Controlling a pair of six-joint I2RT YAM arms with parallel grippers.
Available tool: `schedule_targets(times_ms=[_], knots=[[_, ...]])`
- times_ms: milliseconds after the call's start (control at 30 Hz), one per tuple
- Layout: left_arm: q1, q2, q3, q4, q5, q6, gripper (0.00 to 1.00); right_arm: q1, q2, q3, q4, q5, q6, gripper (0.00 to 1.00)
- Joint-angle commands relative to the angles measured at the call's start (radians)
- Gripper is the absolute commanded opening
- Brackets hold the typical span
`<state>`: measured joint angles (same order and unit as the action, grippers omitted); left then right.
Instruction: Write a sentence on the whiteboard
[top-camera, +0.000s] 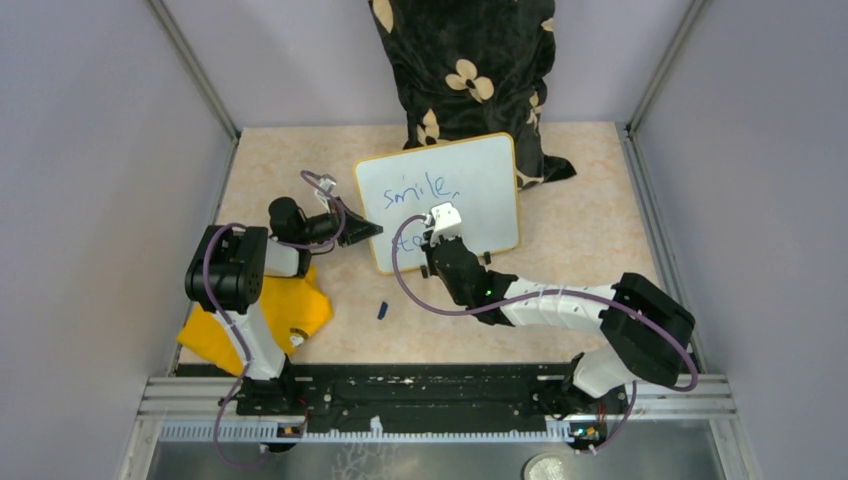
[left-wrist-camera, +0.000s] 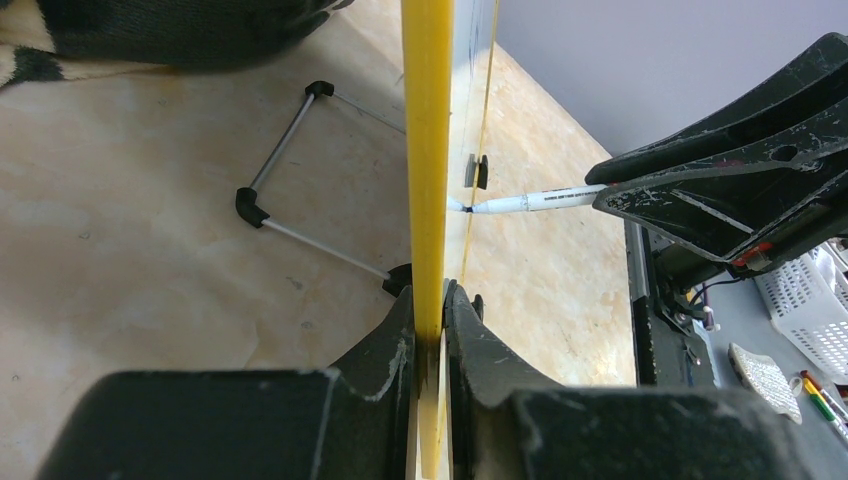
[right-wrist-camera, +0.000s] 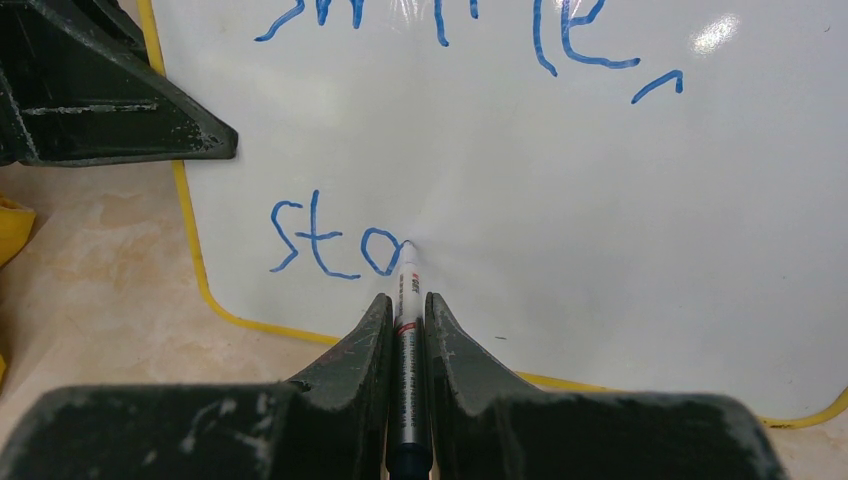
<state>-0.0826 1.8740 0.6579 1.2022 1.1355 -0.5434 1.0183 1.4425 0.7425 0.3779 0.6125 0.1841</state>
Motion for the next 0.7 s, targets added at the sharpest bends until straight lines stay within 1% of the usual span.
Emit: schedule_targets(times_ms=[0,667], knots=[[-0.013,0.033,0.002,-0.059,-0.029,0.060,0.00,-0.011,-0.012,0.029,0.047,0.010,0.005,0.00],[-0.013,0.034,0.001,-0.062,-0.029,0.060,0.00,-0.011,-0.058,-0.040,0.009,-0.009,0.060,0.00]])
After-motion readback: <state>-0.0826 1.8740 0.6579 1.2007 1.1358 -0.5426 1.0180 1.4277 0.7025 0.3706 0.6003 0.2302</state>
